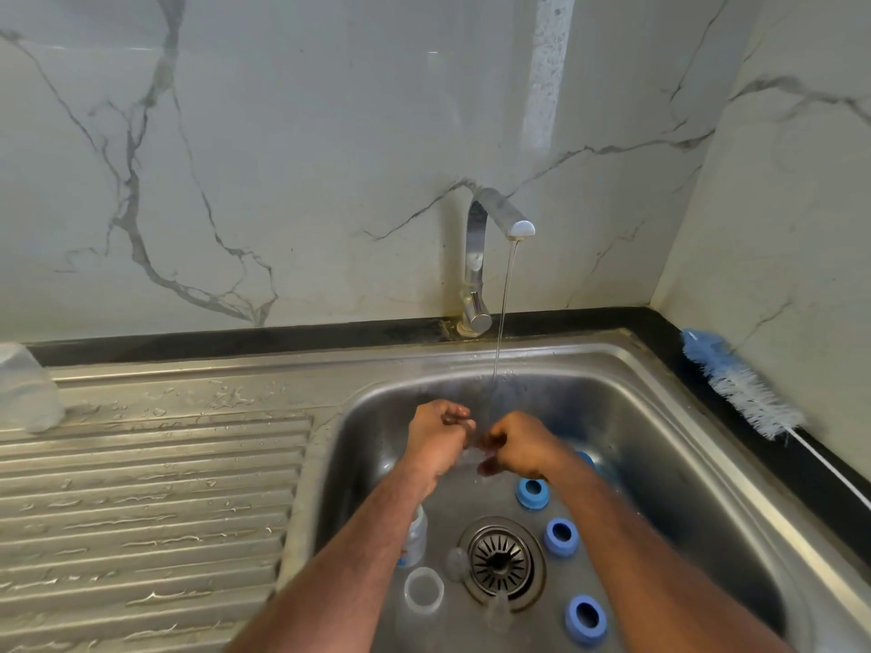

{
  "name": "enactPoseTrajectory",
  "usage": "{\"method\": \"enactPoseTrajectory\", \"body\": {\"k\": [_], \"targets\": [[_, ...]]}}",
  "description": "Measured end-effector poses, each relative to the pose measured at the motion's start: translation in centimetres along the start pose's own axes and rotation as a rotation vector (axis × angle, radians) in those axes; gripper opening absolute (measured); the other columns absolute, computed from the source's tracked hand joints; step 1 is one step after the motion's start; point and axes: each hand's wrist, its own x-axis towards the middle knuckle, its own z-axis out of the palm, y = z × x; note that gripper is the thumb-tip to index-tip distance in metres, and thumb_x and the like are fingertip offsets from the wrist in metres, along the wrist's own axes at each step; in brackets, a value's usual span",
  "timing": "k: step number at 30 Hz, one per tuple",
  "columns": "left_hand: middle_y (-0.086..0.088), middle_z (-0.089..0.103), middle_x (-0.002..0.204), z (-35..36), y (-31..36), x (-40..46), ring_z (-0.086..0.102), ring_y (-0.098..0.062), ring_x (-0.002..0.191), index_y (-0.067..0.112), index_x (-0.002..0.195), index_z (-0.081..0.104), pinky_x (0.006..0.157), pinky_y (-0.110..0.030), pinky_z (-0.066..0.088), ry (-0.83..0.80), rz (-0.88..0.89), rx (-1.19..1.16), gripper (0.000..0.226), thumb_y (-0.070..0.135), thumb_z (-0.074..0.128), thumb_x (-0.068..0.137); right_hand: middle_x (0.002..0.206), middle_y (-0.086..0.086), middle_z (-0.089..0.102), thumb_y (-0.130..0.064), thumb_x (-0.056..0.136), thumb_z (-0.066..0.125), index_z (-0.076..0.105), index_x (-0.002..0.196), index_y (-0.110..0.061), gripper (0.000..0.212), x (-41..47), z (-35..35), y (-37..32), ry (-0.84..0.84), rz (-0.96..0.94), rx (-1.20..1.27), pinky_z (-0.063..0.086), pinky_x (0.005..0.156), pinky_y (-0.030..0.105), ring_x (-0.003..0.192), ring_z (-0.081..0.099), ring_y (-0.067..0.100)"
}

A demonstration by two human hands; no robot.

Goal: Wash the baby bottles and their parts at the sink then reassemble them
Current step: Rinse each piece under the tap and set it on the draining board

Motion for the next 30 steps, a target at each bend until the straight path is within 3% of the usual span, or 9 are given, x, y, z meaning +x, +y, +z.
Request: {"method": "enactPoseTrajectory", "body": {"k": [3,5,8,11,13,17,22,25,30], "targets": [[-0.001,0.073,0.096,-0.2,-0.1,-0.1,0.067,-0.012,0.080,0.020,0.107,0.067,0.054,-0.023,0.048,-0.037,0.003,0.010,0.019,0.010,0.068,0.091,0.120,0.000,0.072,-0.019,0.085,0.080,0.070,0.123,-0.018,0.039,0.2,-0.1,0.5,0.049,0.037,-0.004,0.052,0.100,0.036,0.107,0.067,0.014],[-0.001,0.074,0.093,-0.3,0.0,-0.2,0.066,-0.011,0.079,0.019,0.107,0.070,0.053,-0.026,0.049,-0.090,0.014,0.033,0.023,0.005,0.067,0.089,0.114,0.000,0.072,-0.019,0.091,0.073,0.071,0.121,-0.017,0.031,0.4,-0.3,0.6,-0.040,0.031,0.083,0.051,0.099,0.036,0.105,0.066,0.015],[-0.003,0.076,0.090,-0.3,-0.1,-0.3,0.068,-0.009,0.078,0.019,0.102,0.076,0.053,-0.025,0.049,-0.146,0.027,0.070,0.023,0.002,0.068,0.087,0.103,0.003,0.071,-0.017,0.099,0.061,0.066,0.118,-0.018,0.020,0.1,-0.1,0.2,-0.133,0.082,0.279,0.059,0.088,0.035,0.092,0.070,0.018],[-0.008,0.077,0.090,-0.2,-0.2,-0.3,0.067,-0.012,0.075,0.016,0.098,0.078,0.053,-0.025,0.050,-0.121,0.053,0.083,0.014,0.008,0.072,0.088,0.101,0.012,0.073,-0.009,0.093,0.069,0.053,0.120,-0.016,0.032,0.0,-0.1,0.1,-0.027,0.114,0.577,0.063,0.075,0.033,0.085,0.076,0.022],[-0.009,0.077,0.090,-0.3,-0.3,-0.2,0.066,-0.012,0.070,0.014,0.098,0.077,0.053,-0.025,0.051,-0.086,0.044,0.063,0.013,0.008,0.071,0.089,0.096,0.012,0.072,-0.011,0.086,0.078,0.053,0.111,-0.016,0.036,-0.1,-0.3,0.0,0.093,0.107,0.576,0.062,0.069,0.029,0.080,0.075,0.022],[-0.008,0.076,0.083,-0.4,-0.4,0.0,0.070,-0.012,0.063,0.011,0.098,0.073,0.052,-0.026,0.051,-0.040,-0.019,-0.025,0.006,0.012,0.070,0.093,0.093,0.007,0.073,-0.011,0.086,0.077,0.067,0.096,-0.012,0.014,-0.1,-0.3,0.0,0.152,0.021,0.552,0.059,0.067,0.022,0.080,0.074,0.017],[-0.011,0.075,0.080,-0.4,-0.4,0.0,0.071,-0.017,0.066,0.013,0.108,0.067,0.061,-0.028,0.058,-0.077,-0.050,-0.137,0.021,0.003,0.071,0.090,0.098,0.009,0.074,-0.002,0.092,0.067,0.073,0.104,-0.010,0.015,0.0,-1.0,0.3,0.074,-0.008,0.667,0.062,0.079,0.029,0.087,0.074,0.019],[-0.013,0.074,0.079,-0.3,-0.4,-0.1,0.072,-0.020,0.069,0.009,0.094,0.071,0.065,-0.028,0.059,-0.104,-0.039,-0.115,0.014,-0.003,0.071,0.088,0.097,0.008,0.074,-0.004,0.096,0.064,0.073,0.107,-0.011,0.016,-0.1,-0.9,0.6,0.070,0.012,0.650,0.061,0.076,0.026,0.086,0.072,0.018],[-0.016,0.075,0.085,-0.4,-0.6,0.0,0.074,-0.025,0.072,0.008,0.094,0.069,0.067,-0.034,0.062,-0.070,-0.031,-0.031,0.022,-0.010,0.073,0.081,0.093,0.004,0.075,-0.001,0.088,0.073,0.072,0.109,-0.015,0.026,0.1,-1.0,0.4,0.149,-0.059,0.547,0.060,0.073,0.023,0.084,0.073,0.014]]}}
